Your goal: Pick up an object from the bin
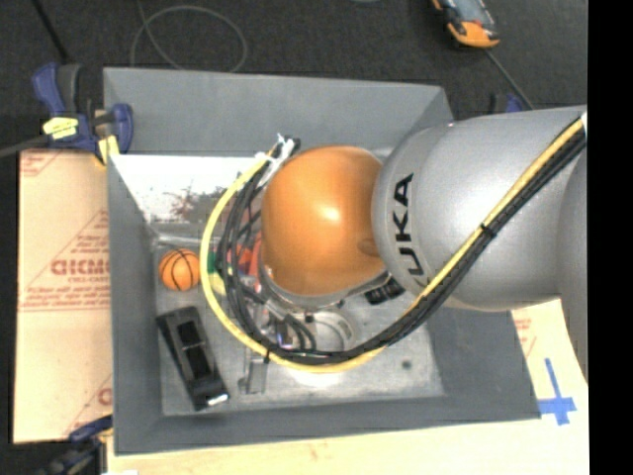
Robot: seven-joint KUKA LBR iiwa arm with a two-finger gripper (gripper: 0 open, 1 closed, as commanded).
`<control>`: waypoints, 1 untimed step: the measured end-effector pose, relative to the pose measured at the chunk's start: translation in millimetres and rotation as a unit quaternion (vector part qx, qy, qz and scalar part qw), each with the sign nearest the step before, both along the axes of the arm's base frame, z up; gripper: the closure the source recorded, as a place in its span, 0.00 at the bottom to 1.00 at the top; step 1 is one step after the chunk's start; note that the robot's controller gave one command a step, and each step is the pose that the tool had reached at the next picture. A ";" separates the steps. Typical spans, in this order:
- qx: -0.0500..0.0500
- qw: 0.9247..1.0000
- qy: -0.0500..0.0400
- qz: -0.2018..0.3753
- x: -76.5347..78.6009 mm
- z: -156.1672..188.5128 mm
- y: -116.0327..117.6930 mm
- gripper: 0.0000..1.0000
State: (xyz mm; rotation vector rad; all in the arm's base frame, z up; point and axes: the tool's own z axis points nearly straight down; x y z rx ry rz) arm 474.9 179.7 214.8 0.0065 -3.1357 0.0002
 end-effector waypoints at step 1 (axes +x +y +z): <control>0.001 1.000 -0.004 -0.002 1.8 3.8 -0.8 0.00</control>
Offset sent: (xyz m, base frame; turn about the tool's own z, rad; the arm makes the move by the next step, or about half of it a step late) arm 0.0335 -0.0692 -0.0786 -0.0322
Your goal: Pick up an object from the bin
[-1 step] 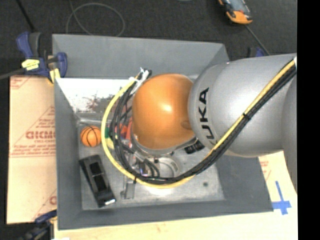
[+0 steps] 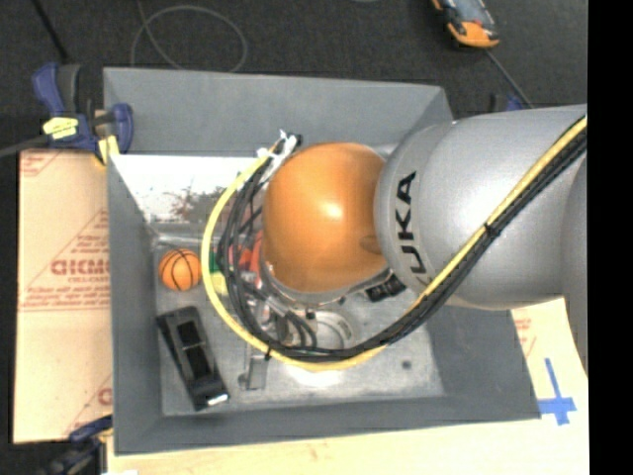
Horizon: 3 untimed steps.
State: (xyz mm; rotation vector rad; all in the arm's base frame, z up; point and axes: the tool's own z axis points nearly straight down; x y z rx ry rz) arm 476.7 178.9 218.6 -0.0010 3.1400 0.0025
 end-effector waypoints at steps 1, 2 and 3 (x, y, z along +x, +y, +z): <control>0.001 1.000 -0.004 0.014 21.4 -47.8 -40.0 0.00; -0.003 1.000 0.007 0.007 22.0 -60.4 -60.1 0.00; 0.000 1.000 -0.005 0.026 42.7 -49.5 -82.5 0.00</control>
Offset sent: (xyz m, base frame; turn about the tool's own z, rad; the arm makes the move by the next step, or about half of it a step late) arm 0.0287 -0.0591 0.0091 -0.0072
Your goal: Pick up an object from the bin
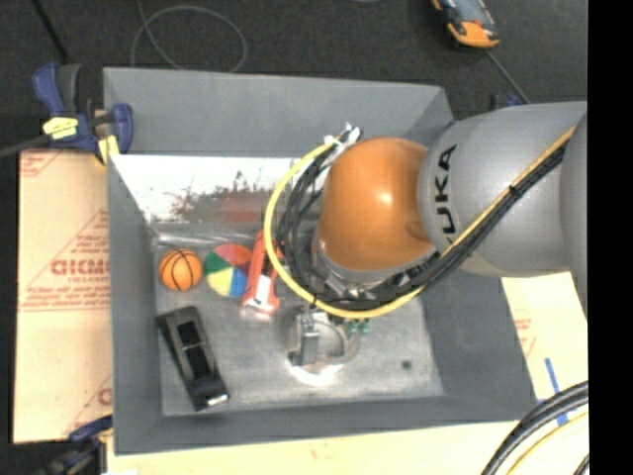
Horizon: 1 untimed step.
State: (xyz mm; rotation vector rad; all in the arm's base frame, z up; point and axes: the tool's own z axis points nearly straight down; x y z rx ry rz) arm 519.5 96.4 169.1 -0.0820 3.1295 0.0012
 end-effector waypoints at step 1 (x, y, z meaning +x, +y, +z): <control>0.000 0.999 0.003 -0.036 52.3 -22.6 -29.9 0.00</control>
Offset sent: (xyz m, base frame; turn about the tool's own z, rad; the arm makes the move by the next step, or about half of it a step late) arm 0.0104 -0.0692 -0.0605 0.0150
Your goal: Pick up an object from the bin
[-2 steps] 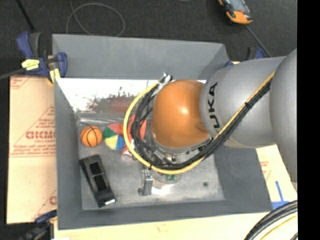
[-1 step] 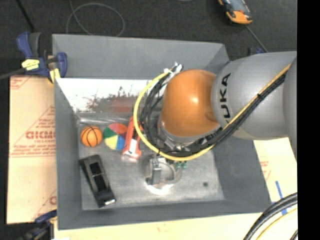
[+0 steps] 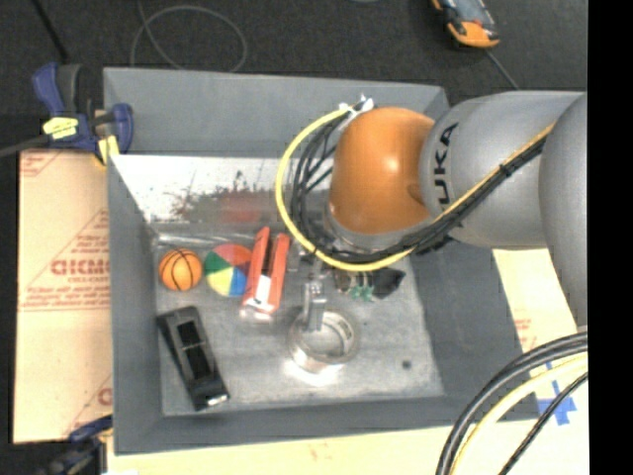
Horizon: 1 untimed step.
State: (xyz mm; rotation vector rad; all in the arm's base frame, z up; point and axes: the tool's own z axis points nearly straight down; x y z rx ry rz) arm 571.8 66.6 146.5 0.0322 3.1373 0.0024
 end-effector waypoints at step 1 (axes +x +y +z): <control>-0.001 1.000 -0.003 -0.009 14.3 -14.4 -16.6 0.00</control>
Offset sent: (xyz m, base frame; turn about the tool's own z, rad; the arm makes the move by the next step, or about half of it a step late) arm -0.0143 -0.0358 -0.0667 -0.0402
